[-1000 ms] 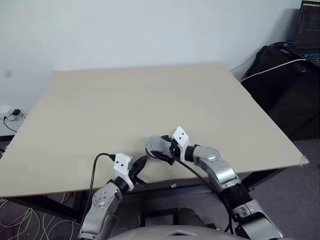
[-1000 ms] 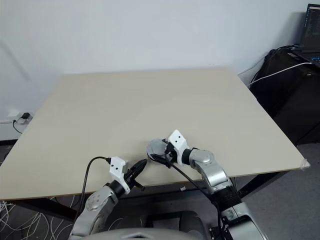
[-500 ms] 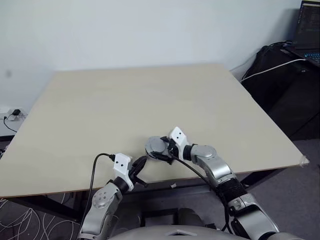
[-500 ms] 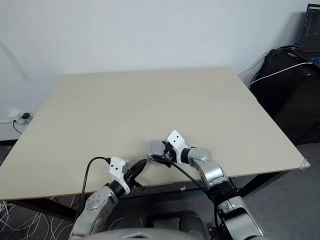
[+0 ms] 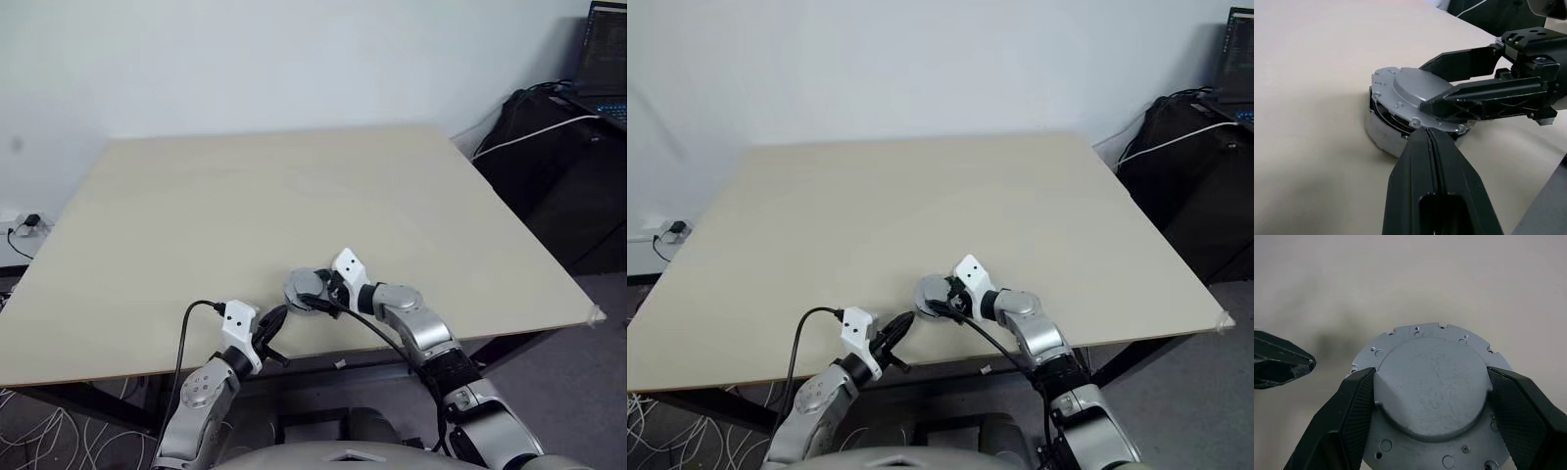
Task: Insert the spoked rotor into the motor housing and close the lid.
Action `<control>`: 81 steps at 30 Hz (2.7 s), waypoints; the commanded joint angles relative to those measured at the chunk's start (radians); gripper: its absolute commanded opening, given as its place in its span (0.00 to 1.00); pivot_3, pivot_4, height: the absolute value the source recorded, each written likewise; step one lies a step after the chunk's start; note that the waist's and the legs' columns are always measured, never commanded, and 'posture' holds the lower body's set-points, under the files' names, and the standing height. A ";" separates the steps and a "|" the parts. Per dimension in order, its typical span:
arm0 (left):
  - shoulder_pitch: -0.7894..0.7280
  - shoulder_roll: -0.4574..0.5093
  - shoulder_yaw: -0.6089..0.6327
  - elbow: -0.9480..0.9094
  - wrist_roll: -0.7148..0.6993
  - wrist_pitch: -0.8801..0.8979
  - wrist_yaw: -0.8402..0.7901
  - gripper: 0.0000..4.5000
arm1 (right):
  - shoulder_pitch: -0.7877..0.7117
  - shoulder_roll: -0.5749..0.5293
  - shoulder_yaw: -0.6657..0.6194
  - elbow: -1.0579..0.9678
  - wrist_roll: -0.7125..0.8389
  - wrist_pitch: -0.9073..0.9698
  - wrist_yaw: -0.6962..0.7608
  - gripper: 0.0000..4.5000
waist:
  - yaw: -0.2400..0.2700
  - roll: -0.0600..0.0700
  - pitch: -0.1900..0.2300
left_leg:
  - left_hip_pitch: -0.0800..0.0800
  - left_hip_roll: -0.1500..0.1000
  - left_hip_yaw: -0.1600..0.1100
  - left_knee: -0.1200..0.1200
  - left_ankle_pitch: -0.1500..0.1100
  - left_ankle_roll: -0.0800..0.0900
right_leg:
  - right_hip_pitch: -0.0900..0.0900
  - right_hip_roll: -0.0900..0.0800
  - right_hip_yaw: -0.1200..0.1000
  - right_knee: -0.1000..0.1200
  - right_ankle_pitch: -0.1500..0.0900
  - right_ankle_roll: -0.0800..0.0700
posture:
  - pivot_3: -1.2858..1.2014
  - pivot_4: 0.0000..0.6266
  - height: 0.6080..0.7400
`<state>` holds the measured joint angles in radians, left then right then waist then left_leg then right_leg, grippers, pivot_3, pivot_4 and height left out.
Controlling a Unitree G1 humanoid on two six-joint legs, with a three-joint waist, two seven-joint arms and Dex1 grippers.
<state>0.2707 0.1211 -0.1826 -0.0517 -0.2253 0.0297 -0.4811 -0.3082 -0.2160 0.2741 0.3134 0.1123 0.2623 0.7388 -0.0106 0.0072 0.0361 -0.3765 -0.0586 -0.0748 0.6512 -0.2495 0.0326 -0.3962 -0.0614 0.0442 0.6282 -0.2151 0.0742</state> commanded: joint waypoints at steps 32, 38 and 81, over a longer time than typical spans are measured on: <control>-0.001 -0.003 0.000 -0.052 -0.009 -0.028 -0.003 0.00 | 0.011 -0.004 0.075 -0.066 -0.106 0.180 -0.113 0.72 | 0.001 0.006 -0.015 | 0.003 0.000 0.000 0.000 0.000 -0.001 | 0.004 0.000 0.000 0.000 -0.002 0.003 | 0.52 0.00 1.00; 0.000 0.000 0.001 -0.056 -0.010 -0.024 -0.003 0.00 | 0.015 -0.006 0.090 -0.060 -0.144 0.180 -0.154 0.72 | 0.000 0.006 -0.015 | 0.004 0.000 0.000 0.000 -0.002 -0.004 | 0.004 0.000 0.000 0.000 -0.002 0.004 | 0.52 0.00 1.00; -0.471 0.088 0.143 0.132 -0.199 0.566 -0.112 0.00 | 0.017 -0.024 0.142 -0.090 -0.144 0.322 -0.131 0.72 | 0.000 0.003 -0.018 | 0.008 -0.001 -0.002 -0.003 0.000 -0.001 | 0.008 0.000 0.000 -0.001 -0.004 0.004 | 0.52 0.00 1.00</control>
<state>-0.1734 0.2254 -0.0408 0.0919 -0.3925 0.5690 -0.5793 -0.3199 -0.2185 0.3859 0.1730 0.0022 0.5279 0.6083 -0.0111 0.0107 0.0183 -0.3683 -0.0598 -0.0763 0.6483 -0.2505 0.0308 -0.3886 -0.0618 0.0440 0.6275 -0.2192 0.0781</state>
